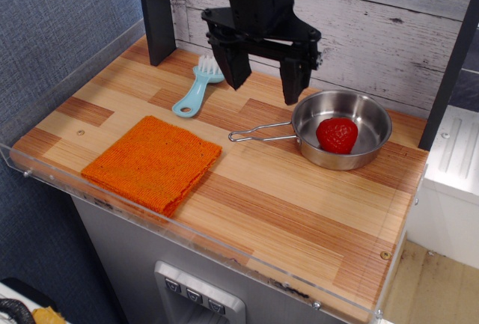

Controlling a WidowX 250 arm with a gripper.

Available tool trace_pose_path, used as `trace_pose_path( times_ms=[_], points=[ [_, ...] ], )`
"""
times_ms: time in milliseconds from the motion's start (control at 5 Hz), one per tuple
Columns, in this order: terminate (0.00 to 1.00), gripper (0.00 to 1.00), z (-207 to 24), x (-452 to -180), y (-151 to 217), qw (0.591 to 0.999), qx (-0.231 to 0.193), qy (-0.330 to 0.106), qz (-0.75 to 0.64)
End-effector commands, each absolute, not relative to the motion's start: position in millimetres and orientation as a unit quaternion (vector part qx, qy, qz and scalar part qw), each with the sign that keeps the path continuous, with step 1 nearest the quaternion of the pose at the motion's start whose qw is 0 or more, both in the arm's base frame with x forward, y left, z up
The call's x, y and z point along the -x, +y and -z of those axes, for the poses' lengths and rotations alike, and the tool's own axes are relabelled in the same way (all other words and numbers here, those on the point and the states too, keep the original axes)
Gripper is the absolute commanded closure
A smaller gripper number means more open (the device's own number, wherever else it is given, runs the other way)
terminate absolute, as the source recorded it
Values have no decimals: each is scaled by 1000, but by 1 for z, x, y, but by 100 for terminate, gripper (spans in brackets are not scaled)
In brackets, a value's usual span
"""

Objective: Move the brush to above the orange cloth

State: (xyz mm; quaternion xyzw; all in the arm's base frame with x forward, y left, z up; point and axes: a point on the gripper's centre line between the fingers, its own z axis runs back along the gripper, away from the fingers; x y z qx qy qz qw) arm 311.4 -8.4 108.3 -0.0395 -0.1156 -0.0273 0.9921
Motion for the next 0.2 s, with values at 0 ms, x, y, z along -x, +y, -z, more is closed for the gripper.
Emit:
trace_pose_path(
  times_ms=[0],
  points=[
    [100, 0, -125, -313, -5, 989, 38, -137, 31]
  ],
)
